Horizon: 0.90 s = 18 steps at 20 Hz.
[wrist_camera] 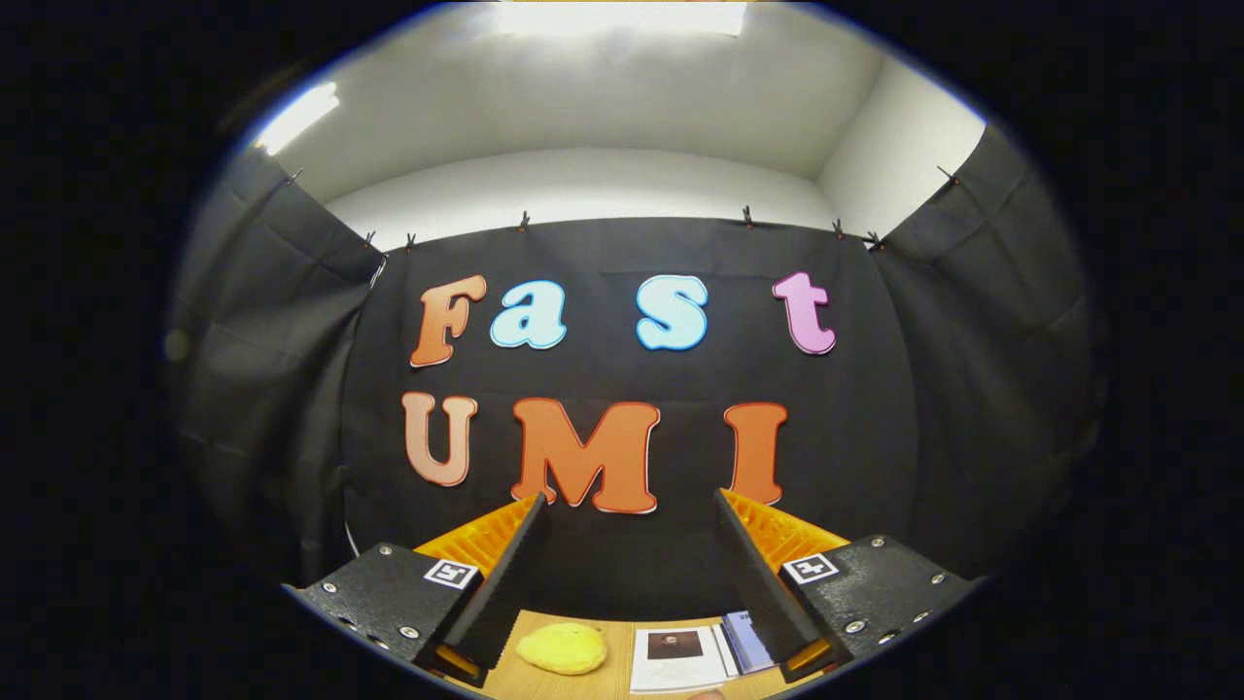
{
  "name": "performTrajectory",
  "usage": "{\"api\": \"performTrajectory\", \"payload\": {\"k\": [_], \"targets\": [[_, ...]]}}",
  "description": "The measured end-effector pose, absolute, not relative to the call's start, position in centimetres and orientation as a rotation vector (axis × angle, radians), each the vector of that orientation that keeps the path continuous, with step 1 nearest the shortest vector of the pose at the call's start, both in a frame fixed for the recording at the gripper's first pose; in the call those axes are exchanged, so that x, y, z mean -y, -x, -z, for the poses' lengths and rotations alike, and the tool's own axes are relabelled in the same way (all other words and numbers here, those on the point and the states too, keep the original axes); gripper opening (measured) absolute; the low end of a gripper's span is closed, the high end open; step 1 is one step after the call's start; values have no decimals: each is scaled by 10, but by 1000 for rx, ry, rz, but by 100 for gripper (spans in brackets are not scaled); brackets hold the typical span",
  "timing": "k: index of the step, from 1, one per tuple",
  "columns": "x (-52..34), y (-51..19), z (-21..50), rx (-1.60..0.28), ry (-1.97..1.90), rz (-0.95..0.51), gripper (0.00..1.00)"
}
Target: Open the storage box then place both shoes into the box .Put the left shoe in first, then the right shoe, with the right side of both shoes facing outward in a uniform manner.
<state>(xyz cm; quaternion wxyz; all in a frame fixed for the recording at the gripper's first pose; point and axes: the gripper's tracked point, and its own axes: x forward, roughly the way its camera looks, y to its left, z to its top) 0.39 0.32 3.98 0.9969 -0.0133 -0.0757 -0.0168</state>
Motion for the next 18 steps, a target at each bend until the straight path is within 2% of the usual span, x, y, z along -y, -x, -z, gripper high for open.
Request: {"api": "performTrajectory", "payload": {"k": [3, 5, 9, 14, 18], "targets": [[-17, 1, -67, 259, 54, 11, 98], [-21, 3, -67, 258, 56, 2, 98], [-35, 3, -45, 149, 17, -42, 98], [-31, 1, -4, 35, 158, 4, 98], [-75, 12, 49, -124, 139, -114, 99]]}}
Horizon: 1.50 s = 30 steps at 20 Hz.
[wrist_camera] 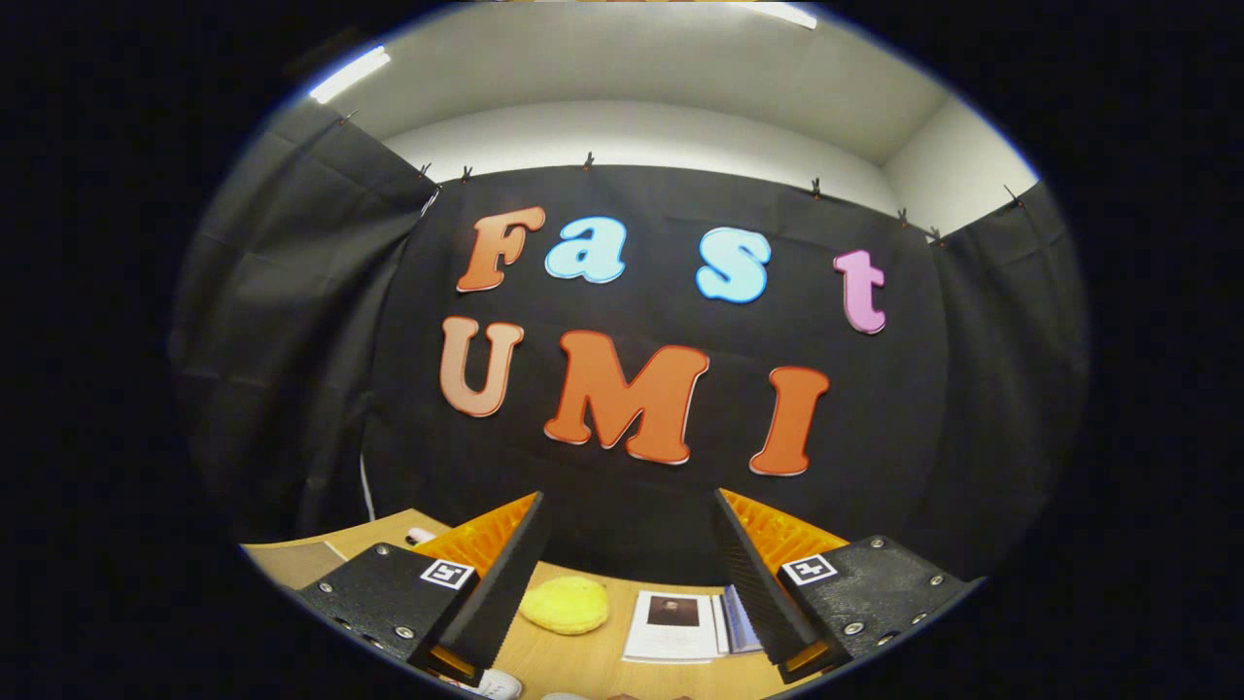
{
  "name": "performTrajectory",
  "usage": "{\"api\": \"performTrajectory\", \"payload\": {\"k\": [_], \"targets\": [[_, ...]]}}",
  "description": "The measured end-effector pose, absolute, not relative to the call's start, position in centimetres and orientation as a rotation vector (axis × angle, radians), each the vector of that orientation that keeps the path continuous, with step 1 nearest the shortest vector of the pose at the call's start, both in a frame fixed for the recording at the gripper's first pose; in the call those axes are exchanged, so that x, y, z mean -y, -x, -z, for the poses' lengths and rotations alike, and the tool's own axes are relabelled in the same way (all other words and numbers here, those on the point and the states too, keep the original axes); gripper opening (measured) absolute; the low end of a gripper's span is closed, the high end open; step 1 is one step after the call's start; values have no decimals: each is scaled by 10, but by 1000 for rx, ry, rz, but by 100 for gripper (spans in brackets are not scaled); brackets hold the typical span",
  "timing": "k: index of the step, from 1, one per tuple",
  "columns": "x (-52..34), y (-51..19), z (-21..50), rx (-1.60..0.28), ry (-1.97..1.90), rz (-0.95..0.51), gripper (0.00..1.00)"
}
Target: Open the storage box then place both shoes into the box .Put the left shoe in first, then the right shoe, with the right side of both shoes facing outward in a uniform manner.
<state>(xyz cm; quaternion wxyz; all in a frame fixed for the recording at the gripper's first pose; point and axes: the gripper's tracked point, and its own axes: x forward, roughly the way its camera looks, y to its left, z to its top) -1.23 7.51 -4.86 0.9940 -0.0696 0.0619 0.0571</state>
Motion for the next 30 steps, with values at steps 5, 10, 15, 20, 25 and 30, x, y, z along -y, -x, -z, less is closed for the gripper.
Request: {"api": "performTrajectory", "payload": {"k": [5, 10, 15, 20, 25, 30], "targets": [[-130, 35, 123, -353, 7, -268, 99], [-181, 57, 178, -533, -129, -400, 99], [-241, 92, 219, -764, -275, -529, 99], [-277, 127, 269, -983, -358, -600, 99], [-307, 143, 314, -1138, -478, -603, 99], [-325, 153, 344, -1234, -569, -595, 99]]}}
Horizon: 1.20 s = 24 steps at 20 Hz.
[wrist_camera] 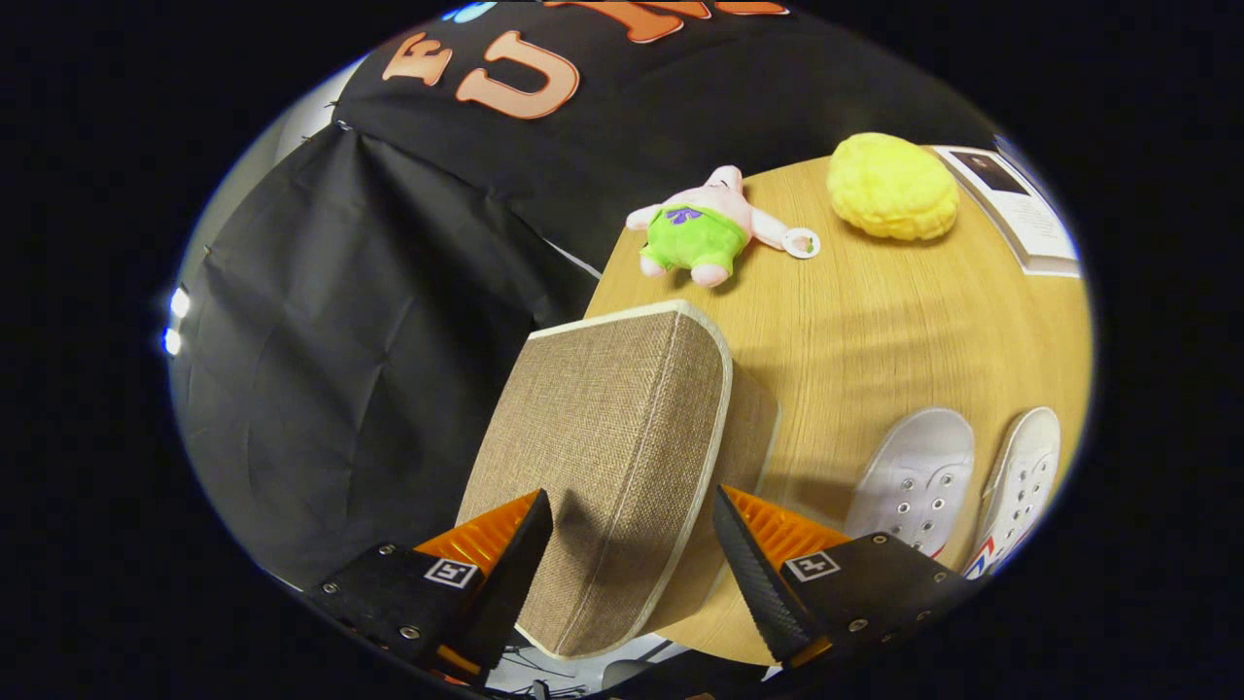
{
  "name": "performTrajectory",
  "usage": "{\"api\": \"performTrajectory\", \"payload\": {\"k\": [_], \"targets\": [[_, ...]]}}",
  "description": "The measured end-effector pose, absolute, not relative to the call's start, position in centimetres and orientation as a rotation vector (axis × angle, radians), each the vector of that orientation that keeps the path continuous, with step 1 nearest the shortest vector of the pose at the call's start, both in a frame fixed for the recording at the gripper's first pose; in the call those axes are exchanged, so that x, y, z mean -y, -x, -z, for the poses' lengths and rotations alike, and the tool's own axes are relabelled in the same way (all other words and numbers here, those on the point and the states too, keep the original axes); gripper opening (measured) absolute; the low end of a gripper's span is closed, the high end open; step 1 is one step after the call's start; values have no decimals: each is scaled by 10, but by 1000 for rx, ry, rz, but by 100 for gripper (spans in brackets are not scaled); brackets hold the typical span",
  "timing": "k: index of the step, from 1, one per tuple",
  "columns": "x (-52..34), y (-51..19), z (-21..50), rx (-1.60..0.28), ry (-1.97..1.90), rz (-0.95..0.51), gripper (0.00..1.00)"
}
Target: Open the storage box then place both shoes into the box .Put the left shoe in first, then the right shoe, with the right side of both shoes facing outward in a uniform manner.
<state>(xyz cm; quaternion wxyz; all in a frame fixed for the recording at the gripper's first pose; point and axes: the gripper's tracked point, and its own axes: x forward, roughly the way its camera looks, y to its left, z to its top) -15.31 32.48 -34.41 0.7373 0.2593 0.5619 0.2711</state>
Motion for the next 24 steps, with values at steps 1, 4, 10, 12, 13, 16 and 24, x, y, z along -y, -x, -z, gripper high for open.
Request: {"api": "performTrajectory", "payload": {"k": [1, 4, 10, 12, 13, 16, 24], "targets": [[-327, 155, 346, -1256, -600, -602, 99], [-333, 156, 351, -1299, -736, -559, 98], [-344, 160, 359, -1357, -986, -536, 99], [-342, 159, 356, -1362, -1040, -519, 99], [-341, 156, 349, -1352, -1075, -526, 98], [-332, 153, 327, -1317, -1138, -567, 95], [-317, 146, 280, -1214, -1226, -671, 73]]}}
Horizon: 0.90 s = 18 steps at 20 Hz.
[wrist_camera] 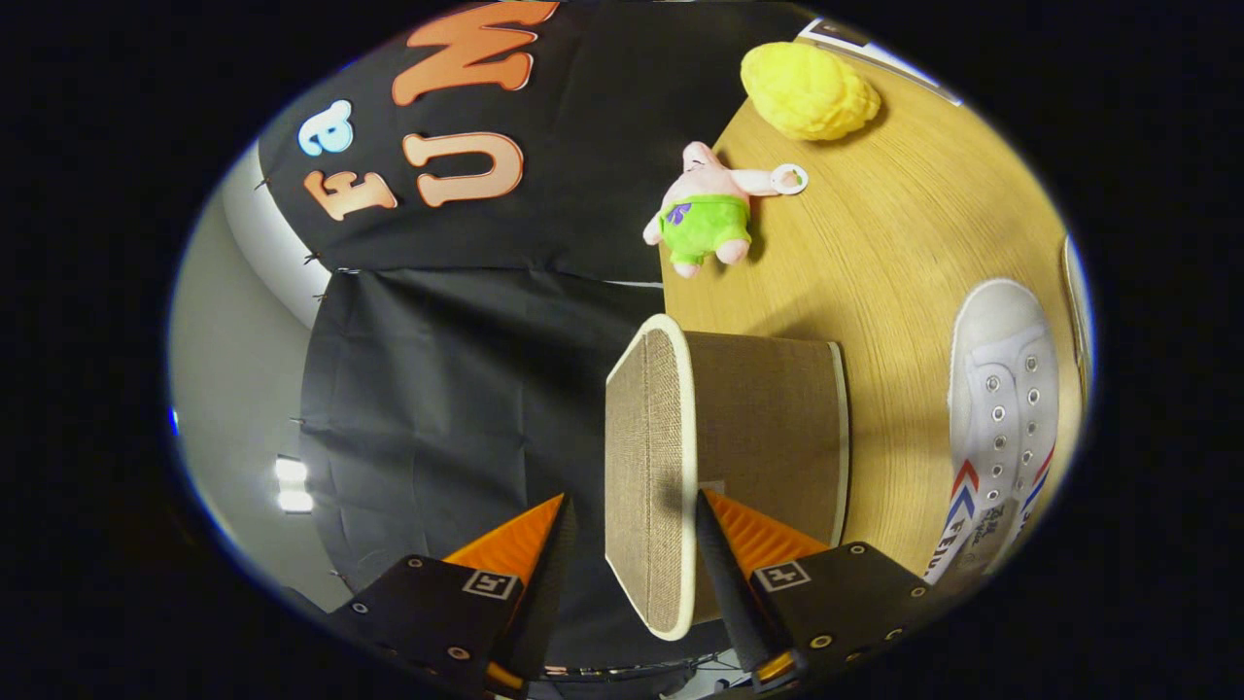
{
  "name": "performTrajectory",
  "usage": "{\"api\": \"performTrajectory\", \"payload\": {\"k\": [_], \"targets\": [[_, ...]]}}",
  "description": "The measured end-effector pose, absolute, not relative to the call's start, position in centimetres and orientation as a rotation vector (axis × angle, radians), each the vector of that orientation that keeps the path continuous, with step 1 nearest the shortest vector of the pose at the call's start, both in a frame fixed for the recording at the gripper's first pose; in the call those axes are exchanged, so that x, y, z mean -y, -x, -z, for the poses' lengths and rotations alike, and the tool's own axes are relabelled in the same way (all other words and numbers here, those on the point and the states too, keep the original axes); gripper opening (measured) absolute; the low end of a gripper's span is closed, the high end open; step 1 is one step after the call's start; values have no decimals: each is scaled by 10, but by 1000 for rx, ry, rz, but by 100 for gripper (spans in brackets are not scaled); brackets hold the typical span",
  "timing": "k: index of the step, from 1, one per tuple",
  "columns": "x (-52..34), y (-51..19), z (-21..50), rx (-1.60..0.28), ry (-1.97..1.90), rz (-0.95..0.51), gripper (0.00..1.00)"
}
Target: Open the storage box then place both shoes into the box .Put the left shoe in first, then the right shoe, with the right side of both shoes facing outward in a uniform manner.
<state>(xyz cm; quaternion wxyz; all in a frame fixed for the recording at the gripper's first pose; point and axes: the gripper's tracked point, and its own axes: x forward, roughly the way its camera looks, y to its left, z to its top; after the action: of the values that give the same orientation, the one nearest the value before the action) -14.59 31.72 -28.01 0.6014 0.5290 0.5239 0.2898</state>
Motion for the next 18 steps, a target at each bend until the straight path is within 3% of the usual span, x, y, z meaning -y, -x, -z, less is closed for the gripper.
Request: {"api": "performTrajectory", "payload": {"k": [1, 4, 7, 8, 10, 18], "targets": [[-320, 144, 275, -1198, -1233, -685, 70], [-331, 155, 311, -1245, -1082, -650, 46], [-345, 161, 316, -1278, -1046, -630, 29], [-347, 159, 309, -1270, -1055, -621, 17], [-356, 151, 282, -1238, -1104, -656, 9], [-414, 116, 193, -1102, -1061, -760, 7]]}}
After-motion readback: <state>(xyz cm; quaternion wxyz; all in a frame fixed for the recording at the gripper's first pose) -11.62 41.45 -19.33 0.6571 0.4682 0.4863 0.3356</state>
